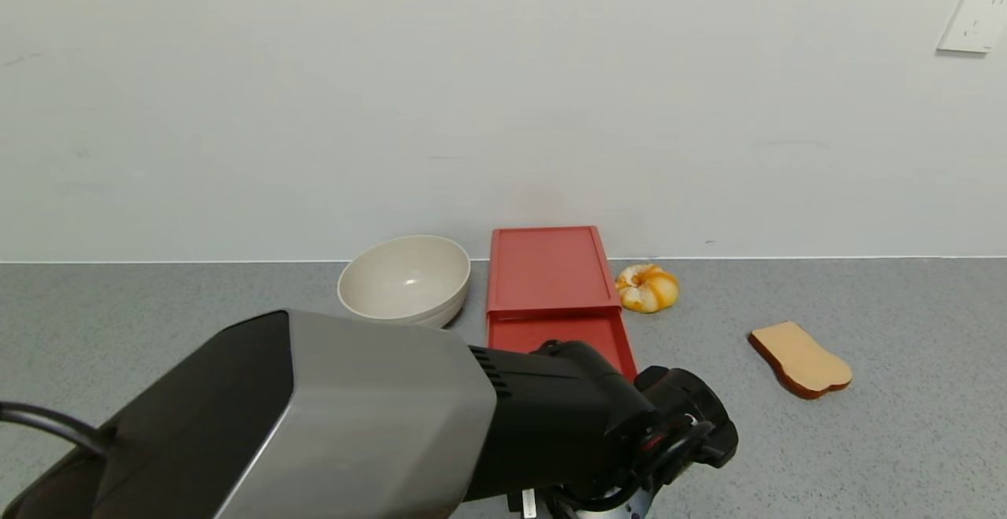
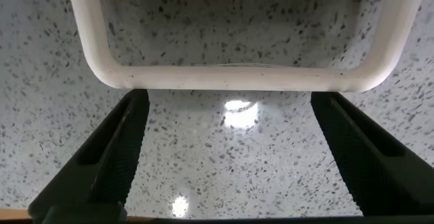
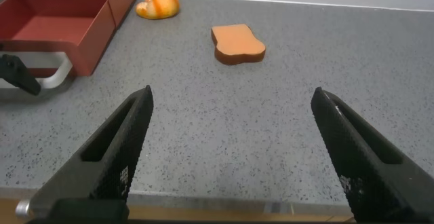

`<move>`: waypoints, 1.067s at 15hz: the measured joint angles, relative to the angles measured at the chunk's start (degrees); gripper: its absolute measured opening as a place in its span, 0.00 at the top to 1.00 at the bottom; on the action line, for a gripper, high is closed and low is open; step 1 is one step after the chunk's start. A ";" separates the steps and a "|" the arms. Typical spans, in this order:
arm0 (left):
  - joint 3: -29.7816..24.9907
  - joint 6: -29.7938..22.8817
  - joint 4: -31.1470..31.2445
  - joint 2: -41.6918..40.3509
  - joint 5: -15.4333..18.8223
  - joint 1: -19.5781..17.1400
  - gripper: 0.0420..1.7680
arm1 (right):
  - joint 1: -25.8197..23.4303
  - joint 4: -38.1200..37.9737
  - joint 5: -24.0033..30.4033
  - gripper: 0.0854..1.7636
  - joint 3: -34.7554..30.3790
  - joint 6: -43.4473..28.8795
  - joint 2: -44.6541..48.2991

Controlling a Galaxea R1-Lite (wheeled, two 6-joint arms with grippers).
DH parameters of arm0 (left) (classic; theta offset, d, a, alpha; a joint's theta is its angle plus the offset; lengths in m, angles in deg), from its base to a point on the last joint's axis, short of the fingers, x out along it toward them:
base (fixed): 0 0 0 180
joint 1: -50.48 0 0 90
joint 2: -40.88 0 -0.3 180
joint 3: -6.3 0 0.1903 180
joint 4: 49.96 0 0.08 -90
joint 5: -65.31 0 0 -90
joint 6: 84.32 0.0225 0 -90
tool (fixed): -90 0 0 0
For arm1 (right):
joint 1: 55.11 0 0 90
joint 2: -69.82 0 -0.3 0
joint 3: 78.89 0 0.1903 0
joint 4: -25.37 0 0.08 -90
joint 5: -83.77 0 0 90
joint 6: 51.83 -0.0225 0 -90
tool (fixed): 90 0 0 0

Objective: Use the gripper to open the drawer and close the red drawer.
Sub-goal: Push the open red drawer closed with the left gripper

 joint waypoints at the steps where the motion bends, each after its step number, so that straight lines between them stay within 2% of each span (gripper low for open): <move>1: 0.02 0.45 -0.22 0.09 -0.05 -0.38 0.03 | 0.02 0.02 0.00 0.03 0.00 0.00 0.00; 16: 4.83 6.29 -0.52 1.90 -2.50 -4.18 0.03 | 0.02 0.02 0.02 0.03 0.00 0.00 0.00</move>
